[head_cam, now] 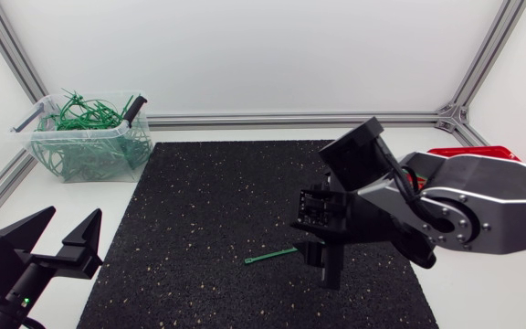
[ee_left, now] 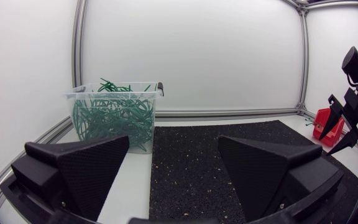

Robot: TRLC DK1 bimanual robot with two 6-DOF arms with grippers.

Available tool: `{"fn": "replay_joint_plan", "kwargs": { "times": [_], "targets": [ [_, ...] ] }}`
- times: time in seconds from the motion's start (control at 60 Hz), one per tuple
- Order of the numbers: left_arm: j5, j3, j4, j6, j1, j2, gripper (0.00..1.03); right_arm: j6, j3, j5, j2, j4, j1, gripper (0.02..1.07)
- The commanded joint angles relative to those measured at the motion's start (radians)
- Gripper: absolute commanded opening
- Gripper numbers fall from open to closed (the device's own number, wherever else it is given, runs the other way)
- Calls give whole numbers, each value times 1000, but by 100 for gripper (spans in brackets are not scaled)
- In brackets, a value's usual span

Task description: Take a green cable tie from the red box, thread the tail through the head to close it, then place it in the transparent bin on the left.

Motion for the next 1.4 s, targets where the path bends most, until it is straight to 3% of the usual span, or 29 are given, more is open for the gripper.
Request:
{"fn": "replay_joint_plan", "kwargs": {
  "times": [0.0, 0.15, 0.45, 0.5, 0.617, 0.783, 0.883, 1.383],
  "targets": [
    [-1, -36, -31, -21, -8, 15, 100, -60, 15, -30, 43, -19, -34, 75],
    [-1, -36, -31, -21, -8, 20, 100, -130, 81, -148, 131, -105, -112, 75],
    [-3, -38, -31, -21, -20, 27, 100, -178, 176, -214, 335, -127, -127, 74],
    [-3, -36, -31, -21, -20, 27, 100, -179, 187, -215, 355, -127, -123, 74],
    [-1, -38, -31, -21, -20, 33, 100, -189, 207, -226, 408, -121, -107, 61],
    [-3, -38, -31, -21, -20, 37, 100, -204, 208, -225, 431, -115, -101, 60],
    [-1, -38, -31, -21, -22, 38, 100, -213, 207, -225, 437, -115, -101, 48],
    [-1, -38, -31, -21, -26, 38, 100, -253, 211, -200, 471, -116, -143, 44]
  ]
}}
